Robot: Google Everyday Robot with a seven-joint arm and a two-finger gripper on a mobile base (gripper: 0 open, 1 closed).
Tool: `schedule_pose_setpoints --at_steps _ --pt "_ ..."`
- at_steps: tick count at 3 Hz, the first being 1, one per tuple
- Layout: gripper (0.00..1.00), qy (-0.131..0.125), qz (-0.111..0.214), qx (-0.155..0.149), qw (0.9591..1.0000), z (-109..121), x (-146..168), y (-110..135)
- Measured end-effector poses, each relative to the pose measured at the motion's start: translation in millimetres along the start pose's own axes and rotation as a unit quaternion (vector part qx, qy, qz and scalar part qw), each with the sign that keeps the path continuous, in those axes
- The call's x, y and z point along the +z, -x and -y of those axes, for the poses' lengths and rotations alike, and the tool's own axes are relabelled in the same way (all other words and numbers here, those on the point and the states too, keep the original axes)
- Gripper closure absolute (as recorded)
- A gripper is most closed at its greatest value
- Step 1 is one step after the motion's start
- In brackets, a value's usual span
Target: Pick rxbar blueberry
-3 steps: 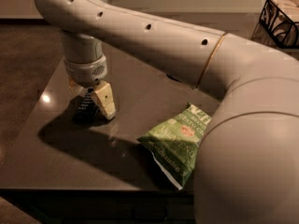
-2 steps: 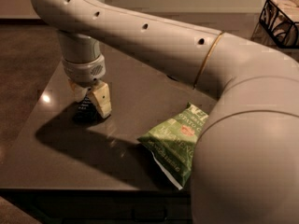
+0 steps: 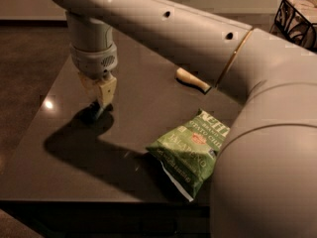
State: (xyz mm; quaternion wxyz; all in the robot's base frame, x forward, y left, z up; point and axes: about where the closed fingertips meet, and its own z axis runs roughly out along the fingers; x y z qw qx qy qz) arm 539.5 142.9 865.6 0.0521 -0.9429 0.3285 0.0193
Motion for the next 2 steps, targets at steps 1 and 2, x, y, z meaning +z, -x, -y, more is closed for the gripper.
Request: schedule_pose_setpoints --at_steps 1,2 --pt "1.00 -0.017 0.012 0.031 0.9993 -5.1 -23.7 -16.3" --pt "1.00 -0.038 0.023 0.063 0.9970 -8.0 -48.7 -37.5"
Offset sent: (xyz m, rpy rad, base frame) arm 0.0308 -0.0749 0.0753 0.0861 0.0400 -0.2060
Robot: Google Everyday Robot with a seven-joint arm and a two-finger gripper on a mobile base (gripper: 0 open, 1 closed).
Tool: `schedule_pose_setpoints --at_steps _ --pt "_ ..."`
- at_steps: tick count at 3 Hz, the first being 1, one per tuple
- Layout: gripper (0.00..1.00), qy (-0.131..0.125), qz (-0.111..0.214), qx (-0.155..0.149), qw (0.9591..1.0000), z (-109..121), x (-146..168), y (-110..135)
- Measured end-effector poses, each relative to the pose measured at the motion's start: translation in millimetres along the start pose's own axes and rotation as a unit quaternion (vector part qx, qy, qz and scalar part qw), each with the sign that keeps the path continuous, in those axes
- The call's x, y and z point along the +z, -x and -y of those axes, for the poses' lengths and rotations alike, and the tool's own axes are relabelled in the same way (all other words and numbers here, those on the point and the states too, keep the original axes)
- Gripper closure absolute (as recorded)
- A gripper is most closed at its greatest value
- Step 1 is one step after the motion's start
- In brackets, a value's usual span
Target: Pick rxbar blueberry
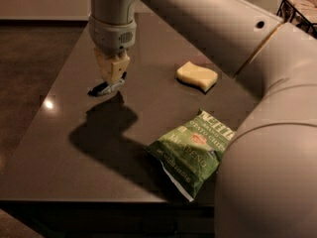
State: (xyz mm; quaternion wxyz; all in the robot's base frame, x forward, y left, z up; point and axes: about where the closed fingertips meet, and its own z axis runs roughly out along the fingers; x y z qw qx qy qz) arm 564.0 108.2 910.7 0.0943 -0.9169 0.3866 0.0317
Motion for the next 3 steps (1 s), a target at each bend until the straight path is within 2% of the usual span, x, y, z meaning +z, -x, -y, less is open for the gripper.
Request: schedule_pose_setpoints --at_steps 2,3 --pt "1.00 -0.042 0.028 0.050 0.9974 0.8 -41.6 -24.3" --pt "1.00 -0.058 0.030 0.049 0.9967 10.7 -40.3 -22.8"
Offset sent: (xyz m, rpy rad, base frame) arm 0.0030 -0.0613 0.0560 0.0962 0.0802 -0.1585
